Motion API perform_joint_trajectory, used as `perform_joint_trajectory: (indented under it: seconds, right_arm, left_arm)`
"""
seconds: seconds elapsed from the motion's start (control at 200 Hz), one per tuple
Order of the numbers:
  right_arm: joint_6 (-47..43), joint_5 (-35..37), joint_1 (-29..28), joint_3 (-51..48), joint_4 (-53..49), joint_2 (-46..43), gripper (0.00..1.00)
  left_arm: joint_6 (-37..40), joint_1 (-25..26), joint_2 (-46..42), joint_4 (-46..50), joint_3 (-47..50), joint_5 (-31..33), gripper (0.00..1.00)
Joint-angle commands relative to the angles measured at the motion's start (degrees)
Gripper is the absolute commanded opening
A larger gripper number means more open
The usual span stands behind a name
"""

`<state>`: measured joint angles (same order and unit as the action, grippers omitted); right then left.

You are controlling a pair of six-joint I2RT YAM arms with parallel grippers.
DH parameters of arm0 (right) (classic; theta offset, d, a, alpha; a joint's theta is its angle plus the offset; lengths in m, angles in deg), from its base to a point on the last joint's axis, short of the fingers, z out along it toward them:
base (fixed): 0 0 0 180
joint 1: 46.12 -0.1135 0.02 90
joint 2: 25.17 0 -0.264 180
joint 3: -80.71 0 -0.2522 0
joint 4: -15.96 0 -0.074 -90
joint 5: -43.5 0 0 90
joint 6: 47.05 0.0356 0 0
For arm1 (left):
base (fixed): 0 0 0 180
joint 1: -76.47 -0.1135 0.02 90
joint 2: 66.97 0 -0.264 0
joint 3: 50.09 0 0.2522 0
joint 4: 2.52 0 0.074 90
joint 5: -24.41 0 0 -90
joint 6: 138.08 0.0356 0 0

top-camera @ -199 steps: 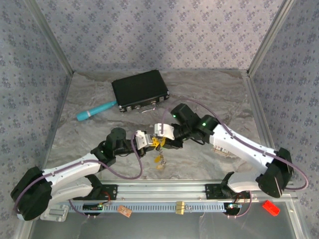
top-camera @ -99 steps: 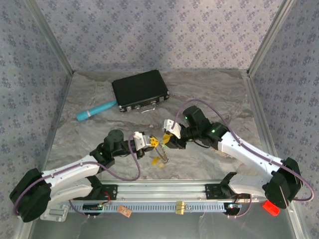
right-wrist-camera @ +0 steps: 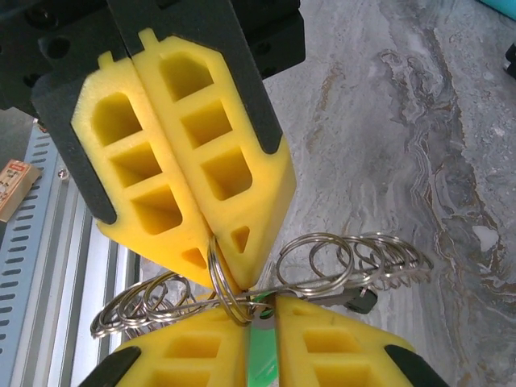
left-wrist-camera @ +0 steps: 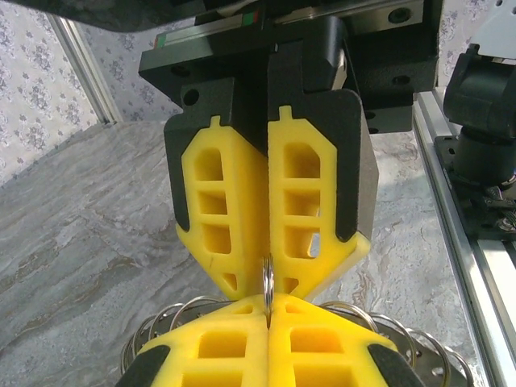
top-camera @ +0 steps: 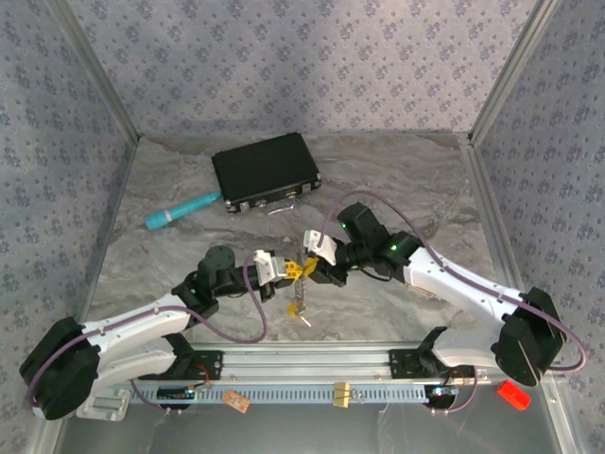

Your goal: Put the keys on the keyring

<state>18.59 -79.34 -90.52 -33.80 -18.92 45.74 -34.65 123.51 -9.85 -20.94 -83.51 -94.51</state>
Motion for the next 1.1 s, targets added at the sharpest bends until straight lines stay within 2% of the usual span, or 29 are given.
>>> perform_joint_trajectory:
  seconds: [0.0,0.325,0.525,0.83,0.984,1.099]
  right_arm:
    - [0.8,-0.2,0.2,-0.9,1.0,-1.9,0.16]
    - [1.0,5.1,0.8,-5.4,-0.2,-7.3,0.34]
    - [3.0,4.5,-2.0,-7.3,5.0,-5.7,0.37]
    - [3.9,11.2,-3.2,-10.3,13.0,-4.4,0.38]
    - [4.5,9.6,-3.2,-10.8,15.2,-3.6,0.32]
    - [4.2,9.4,-3.2,-10.4,13.8,-4.1,0.13]
  left_arm:
    - [-0.8,0.2,-0.3,-4.6,-0.6,-1.7,0.00]
    - [-0.7,0.3,0.2,-5.1,-0.7,-1.7,0.00]
    - [-0.6,0.2,0.8,-5.0,-1.2,-2.0,0.00]
    - [-0.8,0.3,0.8,-4.6,-1.6,-2.5,0.00]
    - [-0.8,0.3,0.9,-4.7,-1.7,-2.5,0.00]
    - [-0.6,0.3,0.5,-4.1,-1.7,-2.1,0.00]
